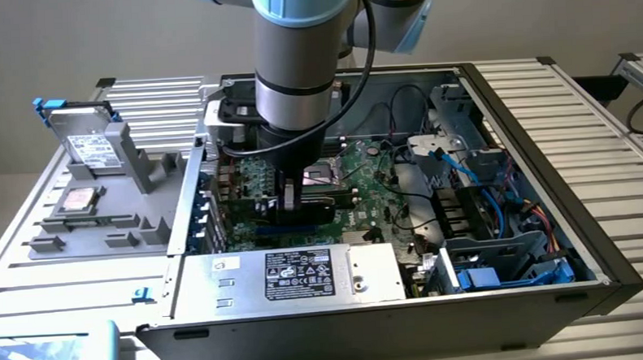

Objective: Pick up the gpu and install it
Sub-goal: 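Insert the gpu into the slot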

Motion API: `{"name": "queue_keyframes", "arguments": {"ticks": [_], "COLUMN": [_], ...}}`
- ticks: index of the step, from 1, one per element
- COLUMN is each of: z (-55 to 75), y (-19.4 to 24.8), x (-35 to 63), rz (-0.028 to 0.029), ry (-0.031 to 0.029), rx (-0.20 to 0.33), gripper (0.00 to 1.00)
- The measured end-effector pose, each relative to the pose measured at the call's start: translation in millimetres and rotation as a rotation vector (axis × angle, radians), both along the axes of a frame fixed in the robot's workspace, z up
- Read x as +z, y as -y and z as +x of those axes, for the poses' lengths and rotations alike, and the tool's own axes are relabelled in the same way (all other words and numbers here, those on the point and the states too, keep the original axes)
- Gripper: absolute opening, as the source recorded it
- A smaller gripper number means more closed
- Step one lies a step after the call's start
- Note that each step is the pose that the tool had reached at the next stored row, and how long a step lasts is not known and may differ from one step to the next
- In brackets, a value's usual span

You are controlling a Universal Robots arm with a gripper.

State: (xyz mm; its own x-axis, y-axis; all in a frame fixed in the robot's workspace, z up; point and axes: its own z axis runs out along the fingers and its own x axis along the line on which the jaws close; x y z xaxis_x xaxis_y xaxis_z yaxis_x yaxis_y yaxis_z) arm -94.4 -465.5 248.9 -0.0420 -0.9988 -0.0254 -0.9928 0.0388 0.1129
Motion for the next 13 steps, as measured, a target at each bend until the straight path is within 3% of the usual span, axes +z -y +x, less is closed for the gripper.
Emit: {"name": "queue_keyframes", "arguments": {"ticks": [13], "z": [-0.3], "y": [-0.2], "x": [-2.8], "rz": [0.0001], "ry": [-0.0001], "rx": [-0.003], "gripper": [0.28]}}
